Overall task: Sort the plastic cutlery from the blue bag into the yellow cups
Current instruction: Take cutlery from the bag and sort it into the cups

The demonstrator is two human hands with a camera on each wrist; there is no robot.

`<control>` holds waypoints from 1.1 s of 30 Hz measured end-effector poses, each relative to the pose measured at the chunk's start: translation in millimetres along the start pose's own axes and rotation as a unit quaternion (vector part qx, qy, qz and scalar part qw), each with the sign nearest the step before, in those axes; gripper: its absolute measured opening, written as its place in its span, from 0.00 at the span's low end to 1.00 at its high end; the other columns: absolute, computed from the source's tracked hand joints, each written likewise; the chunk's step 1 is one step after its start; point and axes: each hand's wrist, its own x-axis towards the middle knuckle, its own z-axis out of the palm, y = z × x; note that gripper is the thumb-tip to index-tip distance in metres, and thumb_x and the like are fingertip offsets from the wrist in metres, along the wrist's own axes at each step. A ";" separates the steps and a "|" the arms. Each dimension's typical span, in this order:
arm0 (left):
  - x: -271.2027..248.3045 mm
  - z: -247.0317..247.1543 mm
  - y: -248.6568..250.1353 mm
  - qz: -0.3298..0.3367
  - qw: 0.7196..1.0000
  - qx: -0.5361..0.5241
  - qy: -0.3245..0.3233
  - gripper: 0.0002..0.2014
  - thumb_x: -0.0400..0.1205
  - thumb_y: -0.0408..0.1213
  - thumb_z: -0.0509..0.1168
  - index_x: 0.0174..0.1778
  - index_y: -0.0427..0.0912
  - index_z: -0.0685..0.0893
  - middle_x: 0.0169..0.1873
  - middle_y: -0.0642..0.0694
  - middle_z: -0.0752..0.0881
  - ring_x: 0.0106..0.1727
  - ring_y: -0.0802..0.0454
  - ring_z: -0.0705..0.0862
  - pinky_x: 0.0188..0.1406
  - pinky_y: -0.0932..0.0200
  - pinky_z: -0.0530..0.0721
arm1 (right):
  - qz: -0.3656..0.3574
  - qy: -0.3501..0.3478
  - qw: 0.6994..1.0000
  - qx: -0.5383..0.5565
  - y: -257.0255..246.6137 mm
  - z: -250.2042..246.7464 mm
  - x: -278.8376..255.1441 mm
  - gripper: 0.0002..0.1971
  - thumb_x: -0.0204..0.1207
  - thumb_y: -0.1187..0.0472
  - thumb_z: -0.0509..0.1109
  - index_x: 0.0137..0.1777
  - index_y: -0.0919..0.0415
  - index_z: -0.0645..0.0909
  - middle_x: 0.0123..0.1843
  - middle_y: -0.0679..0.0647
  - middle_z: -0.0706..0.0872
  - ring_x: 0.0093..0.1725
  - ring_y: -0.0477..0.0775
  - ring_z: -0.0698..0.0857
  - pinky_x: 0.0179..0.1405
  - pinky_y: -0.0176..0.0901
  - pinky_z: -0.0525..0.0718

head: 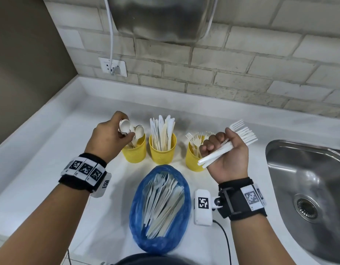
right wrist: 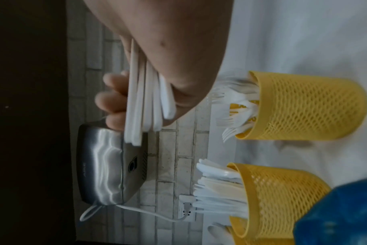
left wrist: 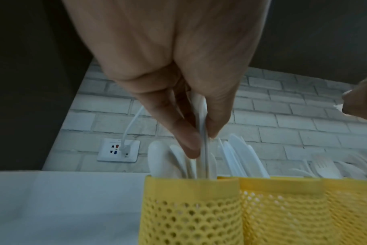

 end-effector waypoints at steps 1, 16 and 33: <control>-0.4 2.7 -0.7 -0.004 1.000 0.002 -0.010 0.19 0.77 0.40 0.78 0.57 0.53 0.75 0.29 0.53 0.85 0.37 0.46 0.88 0.38 0.55 0.79 | 0.004 0.004 1.000 0.025 0.4 -2.4 1.0 0.20 0.84 0.53 0.61 0.29 0.57 0.68 0.26 0.52 0.67 0.25 0.53 0.72 0.30 0.41 0.80; 0.2 46.0 -15.7 0.125 0.977 0.173 0.014 0.11 0.84 0.39 0.70 0.61 0.43 0.86 0.53 0.38 0.79 0.53 0.36 0.77 0.46 0.42 0.84 | 0.053 -0.115 0.991 0.050 -3.0 -16.5 12.7 0.08 0.78 0.61 0.74 0.44 0.59 0.77 0.24 0.47 0.68 0.15 0.43 0.68 0.10 0.32 0.68; 31.8 46.8 -18.5 0.040 0.969 0.202 -0.138 0.48 0.69 0.53 0.82 0.83 0.49 0.67 0.79 0.40 0.68 0.74 0.30 0.70 0.74 0.40 0.75 | -0.023 0.008 0.980 -0.196 -5.3 -15.0 9.2 0.15 0.79 0.52 0.59 0.34 0.58 0.67 0.32 0.53 0.57 0.23 0.51 0.55 0.28 0.41 0.54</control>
